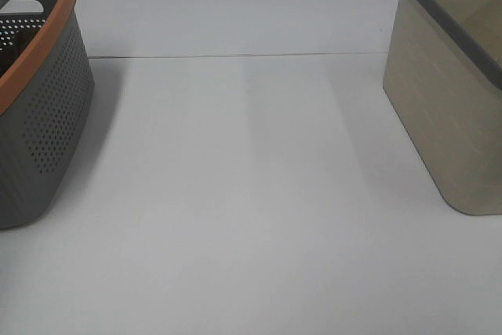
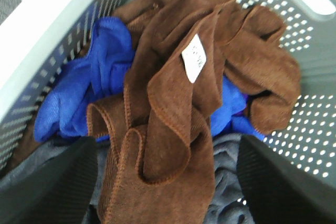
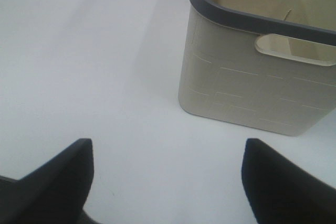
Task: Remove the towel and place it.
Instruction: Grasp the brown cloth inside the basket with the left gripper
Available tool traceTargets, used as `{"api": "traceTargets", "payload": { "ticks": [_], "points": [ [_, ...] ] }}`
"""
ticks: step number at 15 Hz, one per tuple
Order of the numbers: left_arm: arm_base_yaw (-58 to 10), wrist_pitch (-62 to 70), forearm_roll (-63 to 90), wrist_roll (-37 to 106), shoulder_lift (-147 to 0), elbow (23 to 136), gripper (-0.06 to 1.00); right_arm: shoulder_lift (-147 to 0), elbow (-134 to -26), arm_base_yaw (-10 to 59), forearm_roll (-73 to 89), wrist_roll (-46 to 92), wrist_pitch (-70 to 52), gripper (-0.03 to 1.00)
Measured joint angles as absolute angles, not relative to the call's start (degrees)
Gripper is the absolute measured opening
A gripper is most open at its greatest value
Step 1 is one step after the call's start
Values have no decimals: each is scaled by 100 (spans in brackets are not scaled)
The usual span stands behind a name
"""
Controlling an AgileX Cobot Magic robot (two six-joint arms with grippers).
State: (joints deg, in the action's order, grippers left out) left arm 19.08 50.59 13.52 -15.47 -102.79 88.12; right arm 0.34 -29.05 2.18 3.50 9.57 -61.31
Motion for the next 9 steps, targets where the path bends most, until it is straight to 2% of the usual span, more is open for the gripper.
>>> {"api": "traceTargets", "payload": {
  "ticks": [3,9],
  "points": [
    [1908,5821,1369,-1530,-10949,9465,71,34,-2905,218,350,957,-6131,75],
    [1908,5850,1862,-1530,-11551,10027,71,34,-2905,218,350,957,-6131,75]
  ]
}}
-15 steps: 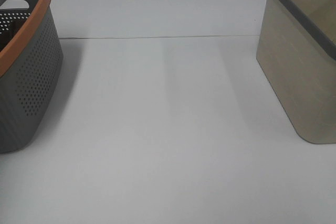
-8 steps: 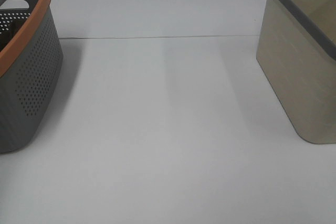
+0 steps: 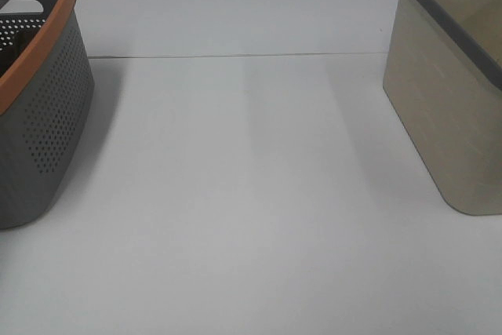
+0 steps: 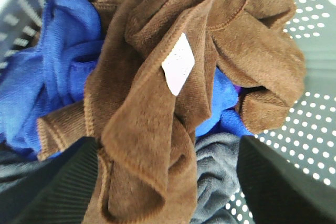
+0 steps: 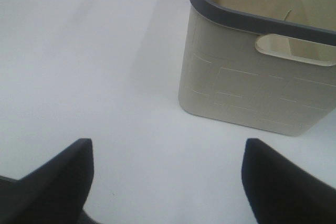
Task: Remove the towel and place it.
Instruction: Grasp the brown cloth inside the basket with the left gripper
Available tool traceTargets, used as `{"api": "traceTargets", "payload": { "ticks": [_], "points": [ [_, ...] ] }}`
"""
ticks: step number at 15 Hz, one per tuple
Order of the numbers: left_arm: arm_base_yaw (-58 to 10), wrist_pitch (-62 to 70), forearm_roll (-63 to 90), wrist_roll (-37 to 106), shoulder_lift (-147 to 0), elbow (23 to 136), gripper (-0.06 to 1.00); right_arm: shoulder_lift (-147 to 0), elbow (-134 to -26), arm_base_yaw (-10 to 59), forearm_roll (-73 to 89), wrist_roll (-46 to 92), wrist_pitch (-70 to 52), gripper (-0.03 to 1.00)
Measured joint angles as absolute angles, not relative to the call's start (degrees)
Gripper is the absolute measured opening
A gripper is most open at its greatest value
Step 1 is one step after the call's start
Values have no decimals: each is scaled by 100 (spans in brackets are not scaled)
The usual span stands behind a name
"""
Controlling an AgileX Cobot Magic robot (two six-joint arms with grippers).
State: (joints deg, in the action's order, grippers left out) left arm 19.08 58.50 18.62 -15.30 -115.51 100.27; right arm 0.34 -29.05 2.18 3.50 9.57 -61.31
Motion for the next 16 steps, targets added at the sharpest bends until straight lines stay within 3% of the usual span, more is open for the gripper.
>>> {"api": "traceTargets", "payload": {
  "ticks": [3,16],
  "points": [
    [1908,5821,1885,-1530,-11740,10061,64,34,-2905,218,350,957,-6131,75],
    [1908,5861,1977,-922,-11751,10073,0,34,-2905,218,350,957,-6131,75]
  ]
}}
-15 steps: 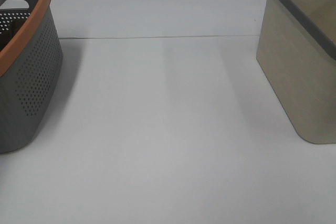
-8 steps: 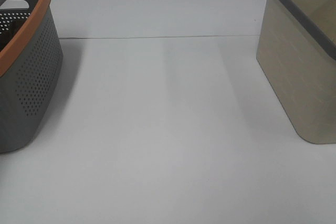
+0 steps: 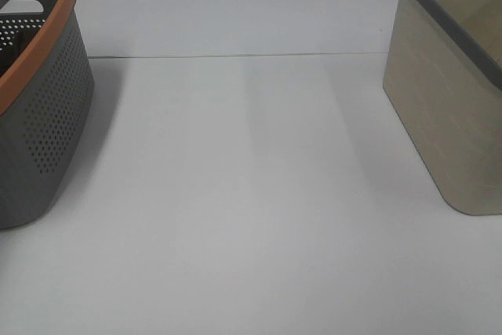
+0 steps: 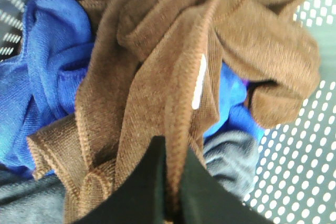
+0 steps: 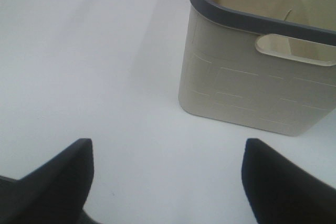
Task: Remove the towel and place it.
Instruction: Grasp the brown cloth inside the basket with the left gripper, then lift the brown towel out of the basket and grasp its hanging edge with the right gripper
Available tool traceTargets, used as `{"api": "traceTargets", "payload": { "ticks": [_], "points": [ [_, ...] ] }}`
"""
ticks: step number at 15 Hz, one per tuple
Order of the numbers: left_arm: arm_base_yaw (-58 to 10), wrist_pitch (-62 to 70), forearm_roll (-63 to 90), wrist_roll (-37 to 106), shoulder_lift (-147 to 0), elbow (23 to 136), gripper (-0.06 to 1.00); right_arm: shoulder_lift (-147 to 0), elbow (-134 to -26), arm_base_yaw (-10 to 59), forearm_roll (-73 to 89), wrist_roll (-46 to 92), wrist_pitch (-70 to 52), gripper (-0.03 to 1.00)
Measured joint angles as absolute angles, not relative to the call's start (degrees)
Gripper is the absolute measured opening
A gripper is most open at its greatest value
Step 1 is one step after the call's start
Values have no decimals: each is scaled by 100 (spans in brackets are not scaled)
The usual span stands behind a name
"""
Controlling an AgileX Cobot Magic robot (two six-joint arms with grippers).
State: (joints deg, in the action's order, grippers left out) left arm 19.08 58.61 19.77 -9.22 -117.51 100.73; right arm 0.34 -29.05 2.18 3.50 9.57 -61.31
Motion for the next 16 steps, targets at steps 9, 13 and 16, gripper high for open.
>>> {"api": "traceTargets", "payload": {
  "ticks": [9,13,16],
  "points": [
    [1908,6005,3386,0,-11751,10445,0,34,-2905,218,350,957,-6131,75],
    [1908,6148,3948,458,-11482,10594,0,34,-2905,218,350,957,-6131,75],
    [1908,6154,4039,550,-11047,10594,0,34,-2905,218,350,957,-6131,75]
  ]
}}
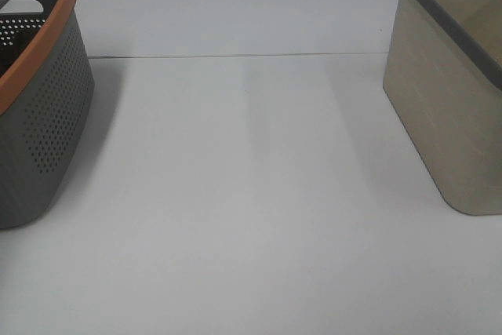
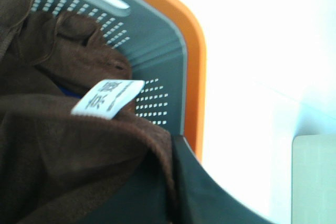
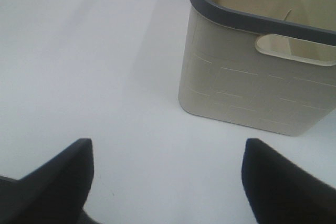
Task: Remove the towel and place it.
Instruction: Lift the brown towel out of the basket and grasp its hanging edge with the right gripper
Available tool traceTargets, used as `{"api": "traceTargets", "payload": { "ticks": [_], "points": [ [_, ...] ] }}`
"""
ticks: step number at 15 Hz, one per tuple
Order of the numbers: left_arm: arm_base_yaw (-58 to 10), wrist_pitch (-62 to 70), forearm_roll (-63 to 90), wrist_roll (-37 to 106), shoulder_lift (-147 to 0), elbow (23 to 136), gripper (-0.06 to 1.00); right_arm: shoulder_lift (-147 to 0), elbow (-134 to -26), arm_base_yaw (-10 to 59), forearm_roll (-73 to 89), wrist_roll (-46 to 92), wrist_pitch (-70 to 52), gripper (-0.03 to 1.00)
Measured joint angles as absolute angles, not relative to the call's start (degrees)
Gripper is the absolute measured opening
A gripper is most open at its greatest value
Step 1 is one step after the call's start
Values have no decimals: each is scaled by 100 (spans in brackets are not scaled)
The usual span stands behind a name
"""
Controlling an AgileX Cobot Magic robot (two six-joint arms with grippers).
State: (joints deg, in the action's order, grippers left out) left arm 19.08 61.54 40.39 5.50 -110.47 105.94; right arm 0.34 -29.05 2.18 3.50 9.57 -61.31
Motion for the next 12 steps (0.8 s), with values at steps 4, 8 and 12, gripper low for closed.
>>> {"api": "traceTargets", "payload": {
  "ticks": [4,8,12],
  "points": [
    [1908,6159,4183,705,-10554,10594,0,34,-2905,218,350,957,-6131,75],
    [1879,6148,4893,911,-10164,10594,0,34,-2905,218,350,957,-6131,75],
    [1278,5901,5804,1203,-10084,10594,0,34,-2905,218,350,957,-6131,75]
  ]
}}
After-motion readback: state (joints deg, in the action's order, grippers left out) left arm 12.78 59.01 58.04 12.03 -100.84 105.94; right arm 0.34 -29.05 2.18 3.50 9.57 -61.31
